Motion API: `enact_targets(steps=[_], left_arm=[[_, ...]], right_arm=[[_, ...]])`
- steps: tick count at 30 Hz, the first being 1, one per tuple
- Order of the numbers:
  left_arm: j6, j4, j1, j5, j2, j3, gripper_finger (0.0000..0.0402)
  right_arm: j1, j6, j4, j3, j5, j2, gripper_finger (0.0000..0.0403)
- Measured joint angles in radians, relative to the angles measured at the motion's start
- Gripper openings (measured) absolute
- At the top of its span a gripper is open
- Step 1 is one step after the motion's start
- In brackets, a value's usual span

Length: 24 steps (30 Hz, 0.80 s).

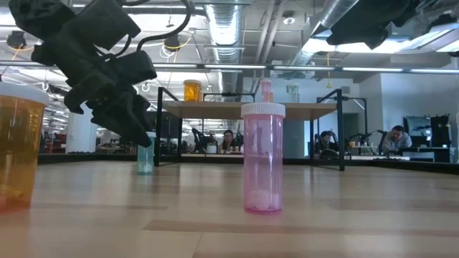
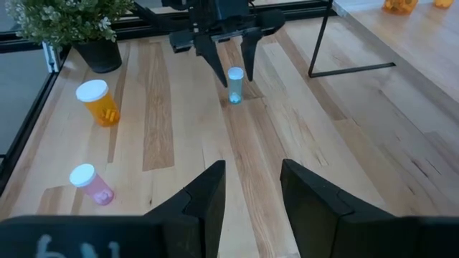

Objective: Pick and place medicine bottles onto shelf by color
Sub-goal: Put the top blue small pill bottle on the shelf

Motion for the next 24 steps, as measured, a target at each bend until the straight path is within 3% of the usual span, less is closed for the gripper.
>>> enact_targets(steps=[5,13,24], left_arm=[[0.005,-0.01,0.0,0.03,0.0,0.014,0.0153],[0.031,-0.107,0.0,0.031,-0.001,0.135,0.0099],[0.125,-0.35,0.026,-0.009,-0.001,0.4,0.011]], right_arm=[[0.0,0.0,0.0,0.0,0.0,0.0,0.0156],[0.0,0.0,0.0,0.0,0.0,0.0,0.0156],[0.0,-0.001,-0.001,0.0,-0.001,0.0,0.0156]])
